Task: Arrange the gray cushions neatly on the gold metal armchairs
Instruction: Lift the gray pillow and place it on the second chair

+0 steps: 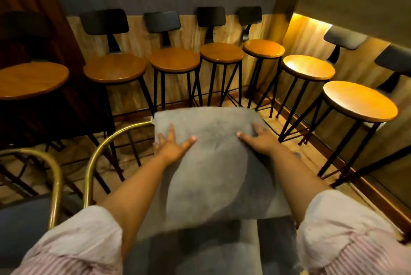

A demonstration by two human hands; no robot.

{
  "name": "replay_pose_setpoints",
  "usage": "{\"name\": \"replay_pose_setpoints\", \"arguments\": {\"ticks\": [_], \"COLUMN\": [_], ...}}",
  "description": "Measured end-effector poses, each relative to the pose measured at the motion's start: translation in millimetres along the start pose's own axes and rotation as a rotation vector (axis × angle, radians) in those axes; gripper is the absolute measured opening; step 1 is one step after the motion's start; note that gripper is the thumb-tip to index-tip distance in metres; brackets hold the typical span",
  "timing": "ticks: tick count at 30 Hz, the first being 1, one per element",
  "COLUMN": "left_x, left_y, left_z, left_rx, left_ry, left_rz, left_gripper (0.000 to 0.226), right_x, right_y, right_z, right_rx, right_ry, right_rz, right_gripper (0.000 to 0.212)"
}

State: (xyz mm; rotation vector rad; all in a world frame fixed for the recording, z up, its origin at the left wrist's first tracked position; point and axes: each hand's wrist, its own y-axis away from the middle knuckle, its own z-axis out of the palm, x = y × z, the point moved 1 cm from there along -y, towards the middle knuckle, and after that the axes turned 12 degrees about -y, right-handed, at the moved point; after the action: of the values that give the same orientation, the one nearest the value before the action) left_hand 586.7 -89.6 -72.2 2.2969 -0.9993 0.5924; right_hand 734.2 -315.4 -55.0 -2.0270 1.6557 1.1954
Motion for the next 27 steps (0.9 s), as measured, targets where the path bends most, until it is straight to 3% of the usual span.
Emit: {"name": "replay_pose_setpoints", "arguments": {"ticks": [3, 13, 20, 27], "left_x": [3.7, -9.0, -16.9, -74.9], "left_y": [2.4, -5.9, 6.9, 67.6], "left_z": [38.5, 58.6, 46.7, 5.8], "left_rx": [-0.151, -0.050, 0.057, 0.073], "left_ry": [-0.294, -0.486, -0.376, -0.258], "left_rz": [0.050, 0.036, 0.112, 0.171], "left_gripper": [0.086, 0.083, 0.069, 0.057], "right_x": [12.5, 18.8, -5.5, -41.4], "right_y": [-1.1, -9.1, 15.2, 79.0], "right_z": [34.1, 62.0, 60.3, 100.7], "right_rx": [-0.064, 0.025, 0.178, 0.121], "right_ry": [0.354, 0.442, 0.464, 0.487], "right_rz": [-0.062, -0.188, -0.414, -0.475], "right_gripper": [0.077, 0.068, 0.047, 0.046]}}
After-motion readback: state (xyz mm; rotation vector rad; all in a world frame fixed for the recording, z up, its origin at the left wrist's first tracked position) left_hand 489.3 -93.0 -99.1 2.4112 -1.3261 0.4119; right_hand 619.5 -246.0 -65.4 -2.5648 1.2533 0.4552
